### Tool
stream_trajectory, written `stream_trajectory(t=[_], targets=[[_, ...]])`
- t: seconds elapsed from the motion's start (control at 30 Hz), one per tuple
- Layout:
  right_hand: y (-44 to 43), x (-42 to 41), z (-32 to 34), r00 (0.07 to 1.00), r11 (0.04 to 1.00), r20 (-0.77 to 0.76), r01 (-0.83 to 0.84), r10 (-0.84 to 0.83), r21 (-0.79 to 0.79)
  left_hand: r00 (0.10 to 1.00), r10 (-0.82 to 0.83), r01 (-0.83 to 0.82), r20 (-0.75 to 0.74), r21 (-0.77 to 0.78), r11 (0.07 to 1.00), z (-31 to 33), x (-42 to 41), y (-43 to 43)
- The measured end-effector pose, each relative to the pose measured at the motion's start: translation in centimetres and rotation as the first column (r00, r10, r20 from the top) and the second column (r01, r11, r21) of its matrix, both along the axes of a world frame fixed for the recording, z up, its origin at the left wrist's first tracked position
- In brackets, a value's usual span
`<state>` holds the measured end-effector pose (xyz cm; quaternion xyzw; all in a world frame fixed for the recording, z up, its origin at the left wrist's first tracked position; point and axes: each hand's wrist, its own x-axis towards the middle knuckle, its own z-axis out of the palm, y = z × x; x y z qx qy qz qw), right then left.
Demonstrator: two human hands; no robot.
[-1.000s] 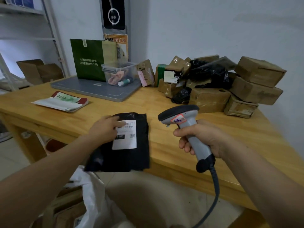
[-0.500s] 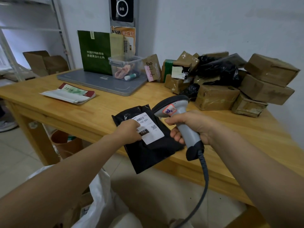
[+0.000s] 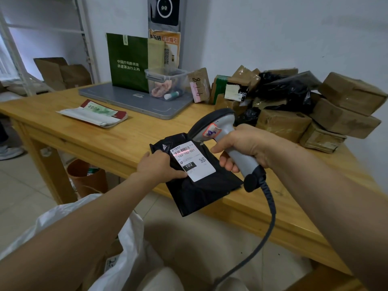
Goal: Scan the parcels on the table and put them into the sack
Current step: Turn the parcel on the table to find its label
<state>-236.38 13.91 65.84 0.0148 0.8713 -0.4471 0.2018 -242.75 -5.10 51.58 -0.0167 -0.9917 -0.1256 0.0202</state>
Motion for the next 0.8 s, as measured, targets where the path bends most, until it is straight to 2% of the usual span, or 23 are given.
stream_trajectory(t=[0.37,0.8], targets=[[-0.82,0.13,0.71,0.999,0.996,-0.04,-0.02,0.023,0.081,1.0,-0.009,0.009,0.004,-0.018,1.0,-0.02,-0.03,-0.1],[-0.78,-0.29,0.35,0.999,0.998,-0.039,-0.014,0.016,0.066,1.0,0.014,-0.013,0.006,-0.032,0.999,0.32,0.01,0.04]])
